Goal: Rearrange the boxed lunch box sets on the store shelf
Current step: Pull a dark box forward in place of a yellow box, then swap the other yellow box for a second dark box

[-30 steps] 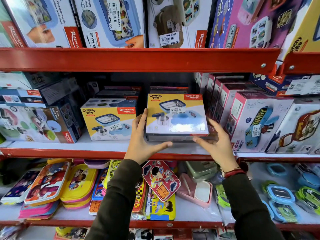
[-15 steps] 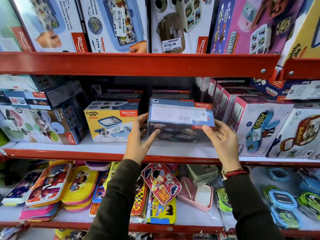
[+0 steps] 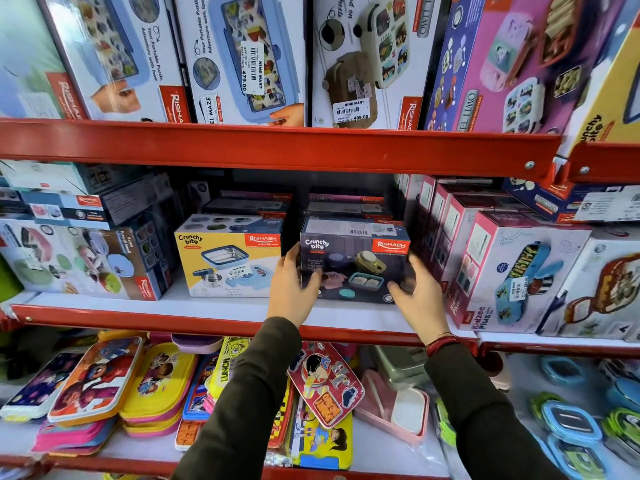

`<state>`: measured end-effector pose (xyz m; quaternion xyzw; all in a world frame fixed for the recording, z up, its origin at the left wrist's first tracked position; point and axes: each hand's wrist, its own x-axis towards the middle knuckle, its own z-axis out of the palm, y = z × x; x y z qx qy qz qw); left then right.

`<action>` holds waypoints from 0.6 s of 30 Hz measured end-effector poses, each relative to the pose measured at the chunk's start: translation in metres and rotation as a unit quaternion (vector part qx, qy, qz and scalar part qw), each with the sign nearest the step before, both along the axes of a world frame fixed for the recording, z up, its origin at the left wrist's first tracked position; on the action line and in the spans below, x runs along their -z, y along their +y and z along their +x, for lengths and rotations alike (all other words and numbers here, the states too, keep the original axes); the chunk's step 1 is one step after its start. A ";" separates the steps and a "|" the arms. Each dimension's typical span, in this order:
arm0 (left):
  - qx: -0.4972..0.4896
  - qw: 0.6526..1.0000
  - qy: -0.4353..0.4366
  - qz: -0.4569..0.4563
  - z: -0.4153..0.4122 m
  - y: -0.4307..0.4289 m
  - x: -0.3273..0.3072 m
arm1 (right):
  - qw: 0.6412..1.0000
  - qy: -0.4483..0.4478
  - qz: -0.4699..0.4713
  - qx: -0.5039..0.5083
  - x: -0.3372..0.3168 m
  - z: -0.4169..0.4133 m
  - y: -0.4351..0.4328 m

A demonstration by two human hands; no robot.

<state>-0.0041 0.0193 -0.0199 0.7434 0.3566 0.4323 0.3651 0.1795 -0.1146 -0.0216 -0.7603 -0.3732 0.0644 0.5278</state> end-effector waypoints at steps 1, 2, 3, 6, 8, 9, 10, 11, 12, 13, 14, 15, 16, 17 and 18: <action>-0.003 1.000 0.006 -0.004 0.000 0.001 0.001 | 1.000 0.005 -0.009 -0.010 0.002 0.001 0.002; -0.006 1.000 0.010 -0.006 0.001 0.002 0.002 | 1.000 0.013 -0.015 -0.017 0.001 -0.001 0.003; -0.007 1.000 0.011 -0.005 0.001 0.003 0.003 | 0.999 0.020 -0.018 -0.020 0.002 -0.002 0.004; -0.009 1.000 0.013 -0.002 0.002 0.005 0.007 | 0.999 0.034 -0.023 -0.021 0.005 -0.003 0.008; -0.005 1.000 0.013 -0.009 0.003 0.008 0.008 | 0.999 0.026 -0.034 -0.030 0.008 0.001 0.013; -0.002 1.000 0.012 -0.016 0.004 0.010 0.008 | 0.998 0.025 -0.037 -0.040 0.009 0.003 0.015; 0.001 1.000 0.013 -0.021 0.004 0.009 0.007 | 0.998 0.029 -0.036 -0.046 0.007 0.002 0.017; 0.005 1.000 0.014 -0.024 0.003 0.007 0.006 | 0.998 0.035 -0.031 -0.051 0.006 0.001 0.017; 0.008 1.000 0.015 -0.025 0.002 0.002 0.005 | 0.998 0.039 -0.026 -0.050 0.004 -0.003 0.014; 0.012 1.000 0.009 -0.022 0.000 -0.002 0.006 | 0.998 0.034 -0.020 -0.044 0.002 -0.008 0.010; 0.012 1.000 -0.003 -0.017 -0.005 -0.007 0.008 | 0.999 0.025 -0.008 -0.031 0.003 -0.013 0.005; 0.011 1.000 -0.019 -0.009 -0.009 -0.010 0.010 | 1.000 0.015 0.015 -0.012 0.003 -0.017 0.001; 0.004 0.999 -0.034 0.000 -0.012 -0.014 0.010 | 0.999 0.011 0.045 0.013 0.002 -0.023 -0.003; -0.005 0.999 -0.053 0.005 -0.014 -0.017 0.008 | 0.996 0.007 0.081 0.033 0.002 -0.027 -0.006; -0.008 0.997 -0.073 0.007 -0.018 -0.019 0.007 | 0.992 -0.006 0.115 0.048 0.001 -0.033 -0.008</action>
